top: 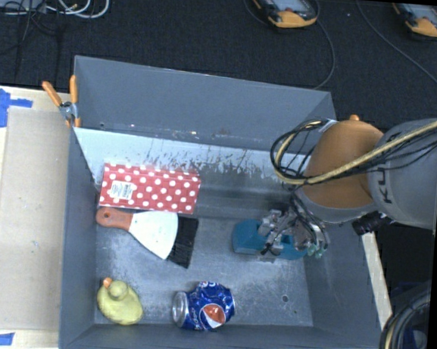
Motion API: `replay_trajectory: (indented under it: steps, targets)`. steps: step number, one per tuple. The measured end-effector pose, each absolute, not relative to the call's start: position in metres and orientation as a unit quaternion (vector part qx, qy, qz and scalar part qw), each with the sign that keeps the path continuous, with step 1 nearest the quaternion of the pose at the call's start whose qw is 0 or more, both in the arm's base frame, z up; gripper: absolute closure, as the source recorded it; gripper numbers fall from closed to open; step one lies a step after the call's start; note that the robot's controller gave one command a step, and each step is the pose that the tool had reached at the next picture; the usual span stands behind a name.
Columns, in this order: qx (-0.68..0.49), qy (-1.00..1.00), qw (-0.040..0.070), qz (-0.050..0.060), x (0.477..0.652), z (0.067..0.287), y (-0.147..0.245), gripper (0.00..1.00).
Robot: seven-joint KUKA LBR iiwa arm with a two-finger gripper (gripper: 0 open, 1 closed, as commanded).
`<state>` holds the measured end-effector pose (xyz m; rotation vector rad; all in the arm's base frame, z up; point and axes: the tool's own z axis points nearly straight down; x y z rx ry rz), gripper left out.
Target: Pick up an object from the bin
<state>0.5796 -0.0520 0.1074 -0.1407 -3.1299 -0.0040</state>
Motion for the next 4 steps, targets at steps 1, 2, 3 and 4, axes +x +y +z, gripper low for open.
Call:
replay_trajectory:
  steps: [1,2,3,4]
  targets:
    - [-0.042,-0.999,0.005,-0.001,0.581,0.109,-0.055,1.00]
    - [0.013,-1.000,-0.001,0.002,0.592,0.095,-0.041,1.00]
    - [0.005,-1.000,0.005,-0.002,0.598,0.108,-0.037,1.00]
    - [-0.054,-0.999,0.008,0.000,0.599,0.161,-0.043,1.00]
